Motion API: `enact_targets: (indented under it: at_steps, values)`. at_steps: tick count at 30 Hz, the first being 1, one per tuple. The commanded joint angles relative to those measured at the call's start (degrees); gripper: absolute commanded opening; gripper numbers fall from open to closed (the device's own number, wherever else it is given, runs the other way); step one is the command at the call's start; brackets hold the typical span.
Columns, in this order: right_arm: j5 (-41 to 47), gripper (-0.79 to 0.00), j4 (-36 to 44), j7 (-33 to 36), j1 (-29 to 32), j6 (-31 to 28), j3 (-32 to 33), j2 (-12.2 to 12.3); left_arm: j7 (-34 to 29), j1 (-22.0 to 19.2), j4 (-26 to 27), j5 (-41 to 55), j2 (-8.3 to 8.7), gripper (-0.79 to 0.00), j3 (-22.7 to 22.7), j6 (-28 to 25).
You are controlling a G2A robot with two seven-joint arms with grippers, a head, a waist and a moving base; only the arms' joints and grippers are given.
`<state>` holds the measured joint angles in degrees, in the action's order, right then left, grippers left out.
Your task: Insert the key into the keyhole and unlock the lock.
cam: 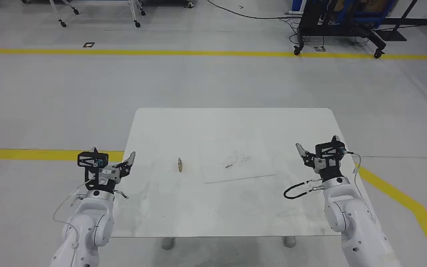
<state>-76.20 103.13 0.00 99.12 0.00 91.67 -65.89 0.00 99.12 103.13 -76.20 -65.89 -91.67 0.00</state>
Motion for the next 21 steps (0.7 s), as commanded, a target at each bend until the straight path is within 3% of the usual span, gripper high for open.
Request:
enact_targets:
  at_steps: [1,8,12,15,21]
  values:
    - [0.0,-0.001,0.0,0.0,0.0,0.0,0.0,0.0,0.0,0.0,0.0,0.0,0.0,0.0,0.0,0.0]
    - [0.0,0.0,0.0,0.0,0.0,0.0,0.0,0.0,0.0,0.0,0.0,0.0,0.0,-0.001,0.0,0.0]
    - [-4.7,0.0,0.1,5.1,-3.9,-1.2,-5.1,-0.3,0.0,0.0,0.0,0.0,0.0,0.0,0.0,0.0]
    - [-1.5,0.0,-1.0,10.4,-7.2,-3.8,-8.6,-0.7,0.0,0.0,0.0,0.0,0.0,0.0,0.0,0.0]
    - [-1.5,0.0,-1.0,10.4,-7.2,-3.8,-8.6,-0.7,0.0,0.0,0.0,0.0,0.0,0.0,0.0,0.0]
